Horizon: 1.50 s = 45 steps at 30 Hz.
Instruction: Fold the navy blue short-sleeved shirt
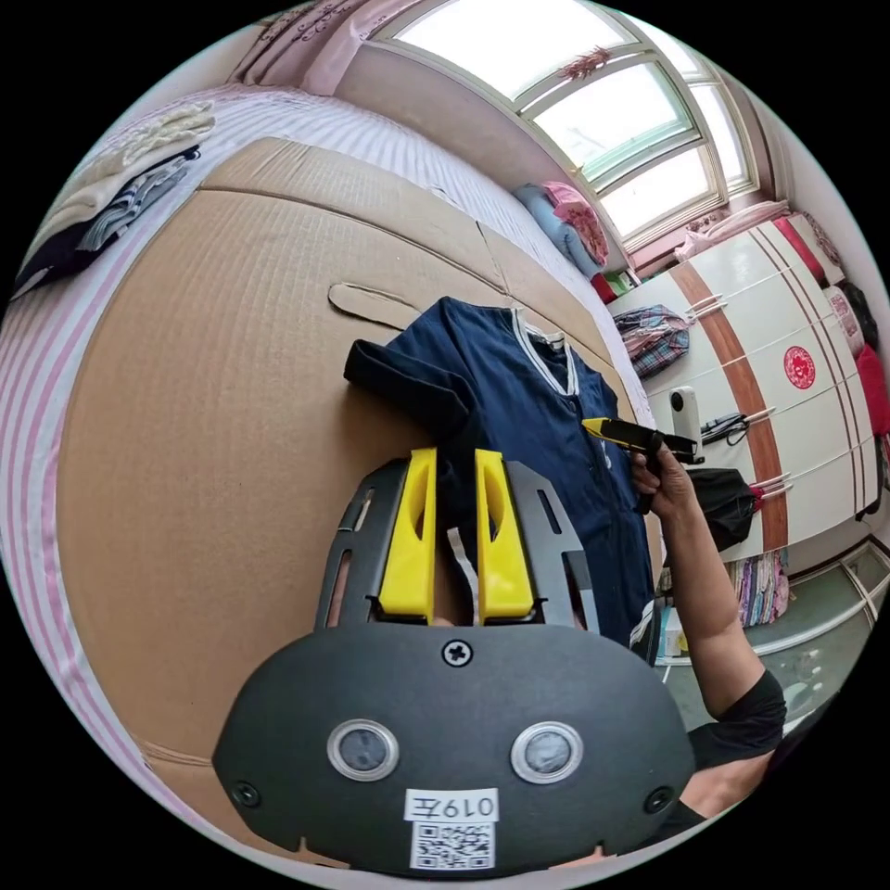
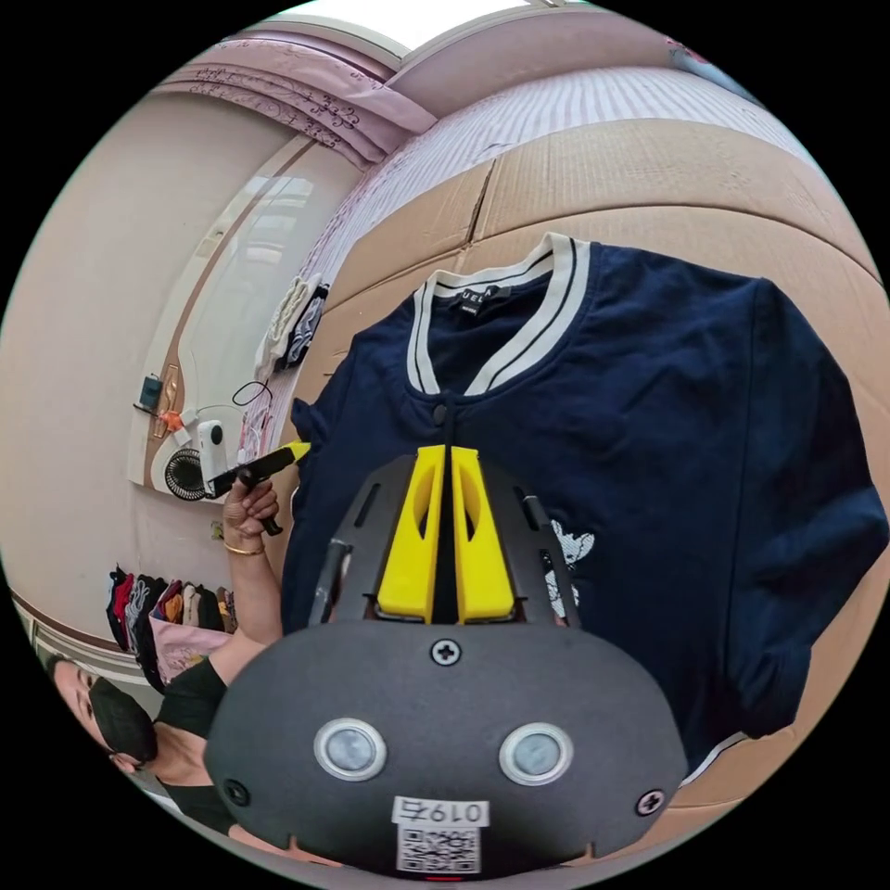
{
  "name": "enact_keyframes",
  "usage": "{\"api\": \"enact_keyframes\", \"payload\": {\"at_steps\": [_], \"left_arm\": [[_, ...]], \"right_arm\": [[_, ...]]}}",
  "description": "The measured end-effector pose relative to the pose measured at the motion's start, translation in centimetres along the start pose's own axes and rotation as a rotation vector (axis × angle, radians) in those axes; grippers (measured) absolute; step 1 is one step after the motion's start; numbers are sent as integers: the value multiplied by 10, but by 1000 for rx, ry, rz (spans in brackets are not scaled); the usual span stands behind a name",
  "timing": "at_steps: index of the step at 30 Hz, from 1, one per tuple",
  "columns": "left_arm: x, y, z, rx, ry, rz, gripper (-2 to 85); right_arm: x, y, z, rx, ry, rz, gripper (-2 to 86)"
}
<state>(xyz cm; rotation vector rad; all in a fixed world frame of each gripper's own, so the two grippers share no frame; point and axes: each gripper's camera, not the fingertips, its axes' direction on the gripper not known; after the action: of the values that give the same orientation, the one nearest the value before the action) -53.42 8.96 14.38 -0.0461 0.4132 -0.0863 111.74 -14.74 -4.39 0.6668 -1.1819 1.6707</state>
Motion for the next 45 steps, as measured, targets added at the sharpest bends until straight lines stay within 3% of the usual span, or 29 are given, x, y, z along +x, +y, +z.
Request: {"api": "enact_keyframes", "payload": {"at_steps": [17, 23, 28, 31, 33, 37, 45], "left_arm": [[16, -87, 52, 33, 137, -3, 20], [45, -107, 61, 32, 57, 13, 17], [97, -107, 16, 294, -115, 92, 25], [164, -132, 19, 429, -152, 332, 47], [218, -180, 58, 353, -192, 490, 63], [272, -274, 152, 88, -238, 585, 64], [342, -381, 313, -216, -374, 693, 77]], "right_arm": [[-73, -15, 32, -13, 19, -49, -6], [-107, -18, 45, -92, 56, -181, 32], [-133, -16, 5, 23, 154, -379, 69], [-164, -31, -4, 88, 325, -534, 80], [-182, -47, 7, 71, 390, -613, 62], [-200, -91, 52, -25, 560, -661, 70], [-210, -140, 104, -229, 589, -696, 101]]}}
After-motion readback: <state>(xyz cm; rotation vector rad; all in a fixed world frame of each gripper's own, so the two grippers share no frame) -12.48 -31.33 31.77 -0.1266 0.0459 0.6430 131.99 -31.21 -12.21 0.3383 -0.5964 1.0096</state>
